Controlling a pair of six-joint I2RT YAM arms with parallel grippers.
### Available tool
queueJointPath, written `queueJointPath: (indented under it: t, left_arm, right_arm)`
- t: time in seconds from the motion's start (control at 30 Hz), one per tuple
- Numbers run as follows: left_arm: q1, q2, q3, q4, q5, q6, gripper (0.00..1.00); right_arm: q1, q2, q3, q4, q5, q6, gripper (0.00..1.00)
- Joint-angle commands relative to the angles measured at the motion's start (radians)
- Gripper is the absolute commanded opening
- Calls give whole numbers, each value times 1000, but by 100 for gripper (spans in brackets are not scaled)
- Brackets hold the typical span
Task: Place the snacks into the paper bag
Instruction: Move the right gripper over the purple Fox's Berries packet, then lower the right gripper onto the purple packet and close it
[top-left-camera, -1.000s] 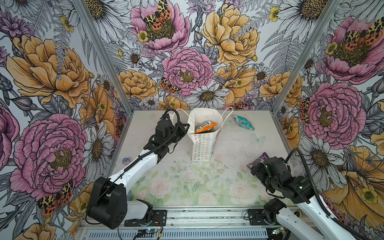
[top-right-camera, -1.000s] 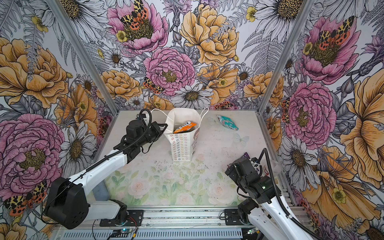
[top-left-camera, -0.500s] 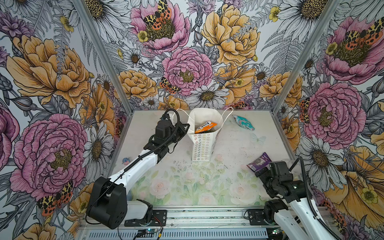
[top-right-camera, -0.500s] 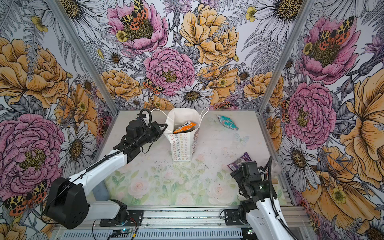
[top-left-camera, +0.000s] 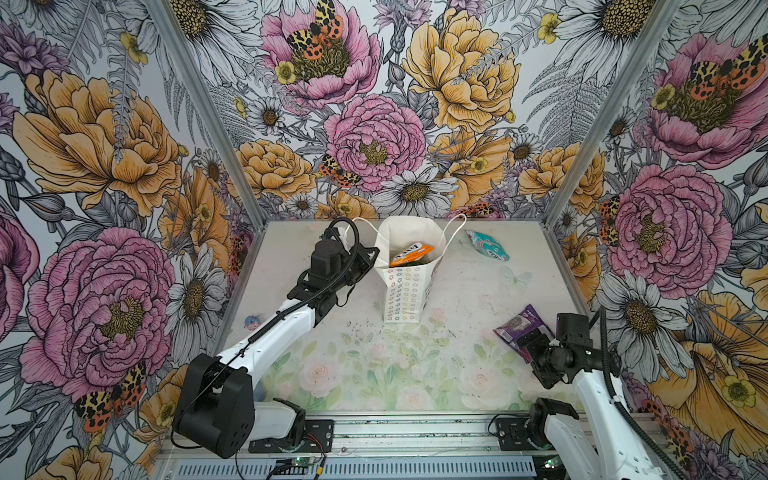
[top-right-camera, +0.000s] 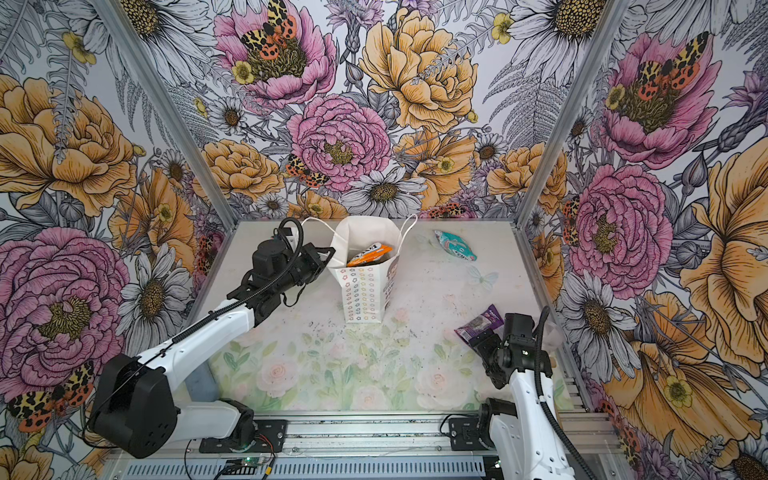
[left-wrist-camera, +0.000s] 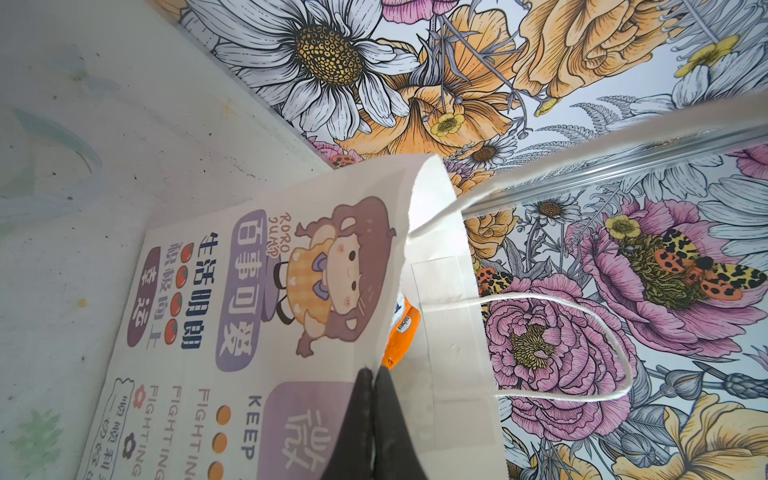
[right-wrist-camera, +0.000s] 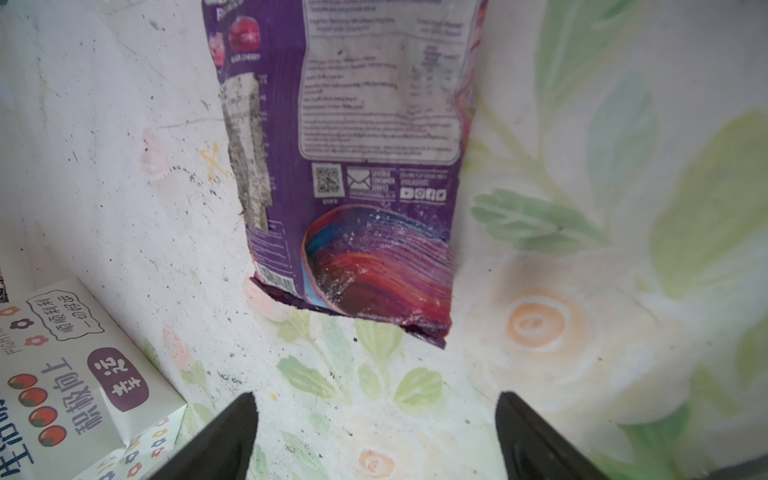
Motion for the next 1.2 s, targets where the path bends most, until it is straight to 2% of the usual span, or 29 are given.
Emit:
queueJointPath:
  t: [0.0, 0.27, 1.17]
  left_arm:
    - [5, 6, 10, 0, 7, -3, 0]
    - [1, 8, 9, -1, 4, -3, 0]
    - [-4, 11, 14, -3, 0, -3, 0]
  right_arm:
    - [-10, 14, 39, 66, -21, -43, 92]
    - [-13, 111, 66, 98, 12, -82, 92]
    - [-13, 266, 40, 257, 67, -77, 92]
